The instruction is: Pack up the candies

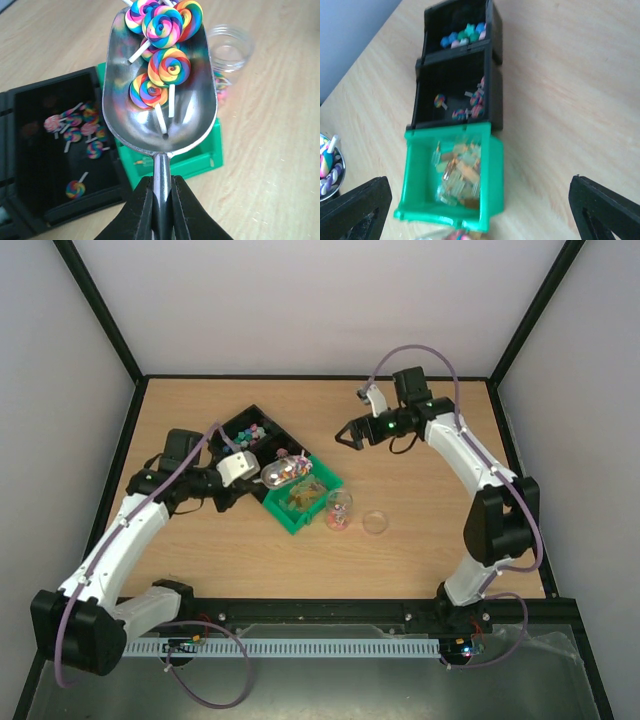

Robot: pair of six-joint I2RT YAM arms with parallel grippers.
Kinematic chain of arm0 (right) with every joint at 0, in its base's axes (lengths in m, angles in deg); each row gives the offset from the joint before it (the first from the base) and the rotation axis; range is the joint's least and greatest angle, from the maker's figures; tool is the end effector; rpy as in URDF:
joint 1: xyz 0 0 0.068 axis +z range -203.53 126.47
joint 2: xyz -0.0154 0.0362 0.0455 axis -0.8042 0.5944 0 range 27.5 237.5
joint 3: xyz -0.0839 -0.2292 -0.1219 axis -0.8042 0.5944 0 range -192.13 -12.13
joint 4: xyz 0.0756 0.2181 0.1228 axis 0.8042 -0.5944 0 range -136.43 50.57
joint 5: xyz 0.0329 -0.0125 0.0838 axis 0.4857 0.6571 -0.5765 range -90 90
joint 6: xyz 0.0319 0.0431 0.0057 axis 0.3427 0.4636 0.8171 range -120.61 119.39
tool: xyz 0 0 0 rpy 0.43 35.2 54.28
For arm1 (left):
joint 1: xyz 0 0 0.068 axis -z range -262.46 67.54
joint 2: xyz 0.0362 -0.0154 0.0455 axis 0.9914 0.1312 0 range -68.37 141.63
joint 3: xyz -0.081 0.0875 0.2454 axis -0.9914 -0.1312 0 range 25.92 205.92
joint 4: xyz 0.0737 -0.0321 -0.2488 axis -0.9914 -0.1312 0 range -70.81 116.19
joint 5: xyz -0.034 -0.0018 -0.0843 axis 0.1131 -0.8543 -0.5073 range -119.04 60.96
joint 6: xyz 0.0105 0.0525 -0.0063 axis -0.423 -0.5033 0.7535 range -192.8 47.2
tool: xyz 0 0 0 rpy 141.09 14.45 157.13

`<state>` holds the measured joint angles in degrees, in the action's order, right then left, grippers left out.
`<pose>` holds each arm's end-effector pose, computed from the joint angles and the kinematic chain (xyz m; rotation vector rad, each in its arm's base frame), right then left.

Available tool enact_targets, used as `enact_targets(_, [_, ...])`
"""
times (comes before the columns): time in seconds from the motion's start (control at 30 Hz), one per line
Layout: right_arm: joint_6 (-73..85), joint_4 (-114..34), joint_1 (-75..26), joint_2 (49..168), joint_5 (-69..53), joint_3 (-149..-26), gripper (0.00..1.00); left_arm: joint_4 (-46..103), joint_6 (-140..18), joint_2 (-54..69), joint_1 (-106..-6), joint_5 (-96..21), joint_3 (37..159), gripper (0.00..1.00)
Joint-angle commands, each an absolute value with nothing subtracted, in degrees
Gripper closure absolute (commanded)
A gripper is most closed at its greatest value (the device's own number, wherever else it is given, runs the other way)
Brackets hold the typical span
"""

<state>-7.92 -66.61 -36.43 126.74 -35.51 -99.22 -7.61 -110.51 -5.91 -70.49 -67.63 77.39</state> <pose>0.3706 0.1357 0.3160 -0.7894 2.0755 0.7892 0.2127 -0.0678 0.2880 1.2055 1.8466 -0.5425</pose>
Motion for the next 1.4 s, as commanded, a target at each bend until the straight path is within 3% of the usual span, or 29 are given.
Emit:
enact_targets(0.0, [-11.8,-72.0,-37.4,121.1,-38.9,-92.3,0.01,-15.6,-114.2,-7.8,-66.0,-68.1,80.3,0.98])
enact_targets(0.53, [-9.5,-66.5,-42.8,115.0,-45.9,-78.6,0.01,-20.5,-110.5,-1.8,-54.2,-60.2,87.7,0.98])
enact_targets(1.37, [-9.5,-65.7,-43.6,115.2,-44.7,-77.2,0.01,-25.5,-111.1,7.5,-46.7,-47.8,96.7,0.98])
